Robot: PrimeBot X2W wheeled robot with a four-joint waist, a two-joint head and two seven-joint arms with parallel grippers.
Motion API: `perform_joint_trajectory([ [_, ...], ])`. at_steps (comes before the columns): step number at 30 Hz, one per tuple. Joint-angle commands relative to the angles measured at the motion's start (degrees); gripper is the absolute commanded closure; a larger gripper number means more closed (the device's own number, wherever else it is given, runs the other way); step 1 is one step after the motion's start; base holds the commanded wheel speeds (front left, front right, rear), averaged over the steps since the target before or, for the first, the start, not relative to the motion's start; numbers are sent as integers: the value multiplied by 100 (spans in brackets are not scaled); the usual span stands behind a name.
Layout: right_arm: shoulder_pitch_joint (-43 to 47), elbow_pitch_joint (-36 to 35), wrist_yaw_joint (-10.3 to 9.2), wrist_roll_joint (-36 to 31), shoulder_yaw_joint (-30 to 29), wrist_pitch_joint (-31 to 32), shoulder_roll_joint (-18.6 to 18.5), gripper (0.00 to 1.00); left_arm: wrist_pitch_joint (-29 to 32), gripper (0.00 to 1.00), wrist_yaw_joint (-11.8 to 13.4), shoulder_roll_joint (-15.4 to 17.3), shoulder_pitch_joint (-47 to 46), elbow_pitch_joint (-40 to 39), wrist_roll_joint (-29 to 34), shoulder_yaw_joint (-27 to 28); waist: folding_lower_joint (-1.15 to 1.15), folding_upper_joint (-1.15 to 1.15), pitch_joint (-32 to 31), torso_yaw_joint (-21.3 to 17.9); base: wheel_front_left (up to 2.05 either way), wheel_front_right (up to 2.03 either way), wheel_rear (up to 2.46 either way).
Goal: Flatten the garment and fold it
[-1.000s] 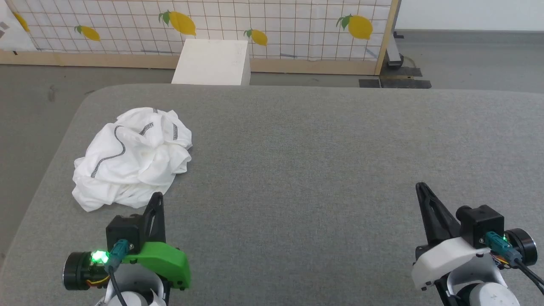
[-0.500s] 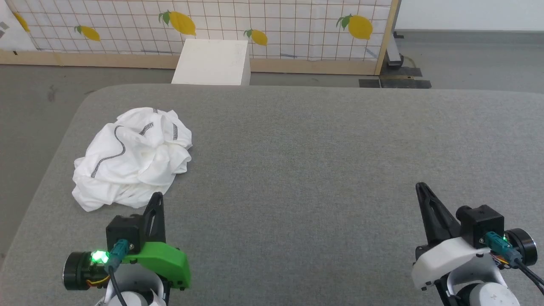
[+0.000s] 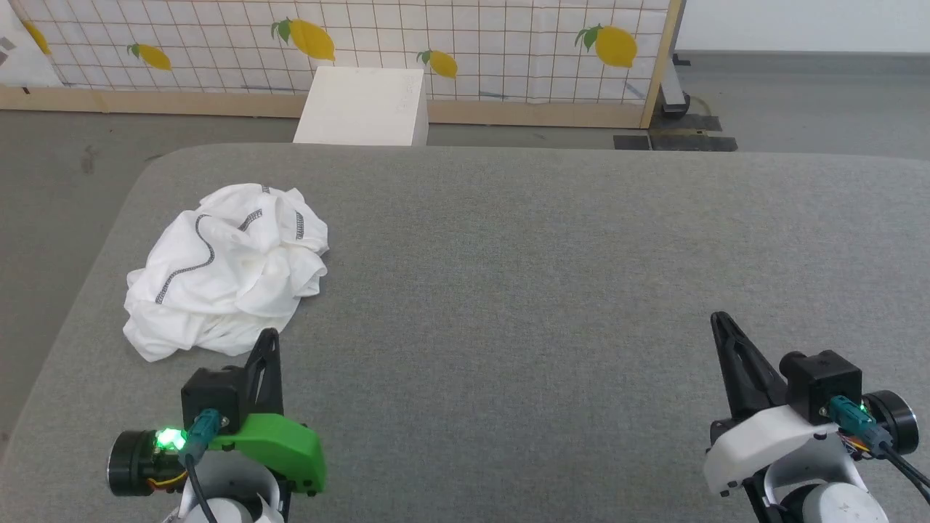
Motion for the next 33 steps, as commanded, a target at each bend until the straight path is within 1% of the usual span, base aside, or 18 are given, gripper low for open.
perform_joint_trajectory([
  [1,46,-29,-9,-38,8,1,5,100,8,100,37,-25,69,-16,60,7,0,0,0,0,0,0,0],
  [11,46,-29,-9,-38,8,1,5,100,8,100,37,-25,69,-16,60,7,0,0,0,0,0,0,0],
  [12,1,0,0,3,-2,-2,0,100,-2,100,0,0,0,0,-2,0,0,0,0,0,0,0,0],
  [13,1,4,0,4,-4,-2,-1,0,-2,0,-1,1,-1,1,-4,-3,0,0,0,0,0,0,0],
  [33,20,178,-1,239,-119,-214,0,0,-212,0,19,-3,-25,106,-200,-46,0,0,42,20,0,0,0],
])
